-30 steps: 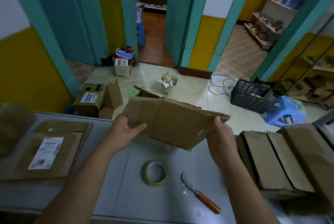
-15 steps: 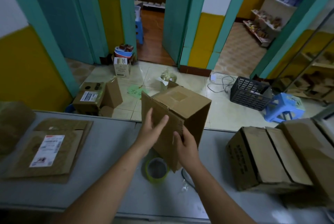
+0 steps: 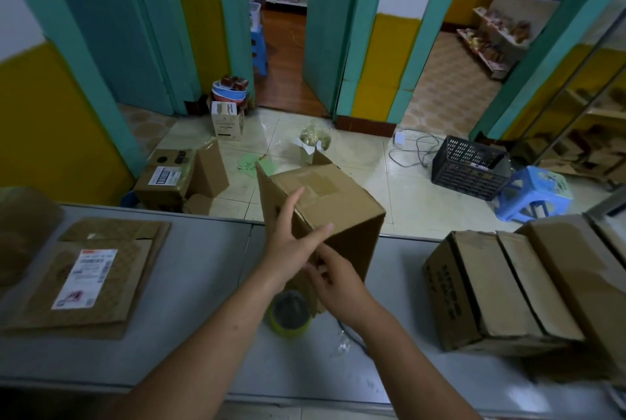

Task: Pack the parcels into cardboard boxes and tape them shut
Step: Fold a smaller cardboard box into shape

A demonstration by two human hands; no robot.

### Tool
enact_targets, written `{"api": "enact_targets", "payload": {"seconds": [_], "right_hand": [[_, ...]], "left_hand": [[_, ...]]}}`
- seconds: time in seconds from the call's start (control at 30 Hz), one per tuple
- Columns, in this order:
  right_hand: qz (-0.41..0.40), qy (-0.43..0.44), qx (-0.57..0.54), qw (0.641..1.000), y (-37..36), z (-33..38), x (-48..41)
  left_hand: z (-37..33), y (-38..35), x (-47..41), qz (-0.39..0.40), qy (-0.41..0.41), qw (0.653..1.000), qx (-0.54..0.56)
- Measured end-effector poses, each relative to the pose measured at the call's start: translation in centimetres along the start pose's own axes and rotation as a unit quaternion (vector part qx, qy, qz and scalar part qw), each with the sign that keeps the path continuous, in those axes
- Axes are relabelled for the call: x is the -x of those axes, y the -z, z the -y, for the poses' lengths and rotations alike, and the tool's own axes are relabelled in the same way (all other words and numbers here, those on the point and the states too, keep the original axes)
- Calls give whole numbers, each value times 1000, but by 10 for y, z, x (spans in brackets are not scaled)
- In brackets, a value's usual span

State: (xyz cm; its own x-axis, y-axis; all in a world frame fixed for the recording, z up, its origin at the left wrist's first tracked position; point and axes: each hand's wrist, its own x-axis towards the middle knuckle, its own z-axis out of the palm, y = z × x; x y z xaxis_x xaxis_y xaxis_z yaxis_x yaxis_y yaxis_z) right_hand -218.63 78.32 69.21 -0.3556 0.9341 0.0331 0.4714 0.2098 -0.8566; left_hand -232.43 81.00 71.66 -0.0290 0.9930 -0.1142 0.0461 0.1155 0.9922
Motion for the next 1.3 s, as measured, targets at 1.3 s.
{"api": "enact_targets", "payload": {"seconds": [1.3], "right_hand": [[-192, -141, -12, 971, 39, -70, -22]], "left_hand": [[15, 30, -32, -49, -123, 975, -179]]}}
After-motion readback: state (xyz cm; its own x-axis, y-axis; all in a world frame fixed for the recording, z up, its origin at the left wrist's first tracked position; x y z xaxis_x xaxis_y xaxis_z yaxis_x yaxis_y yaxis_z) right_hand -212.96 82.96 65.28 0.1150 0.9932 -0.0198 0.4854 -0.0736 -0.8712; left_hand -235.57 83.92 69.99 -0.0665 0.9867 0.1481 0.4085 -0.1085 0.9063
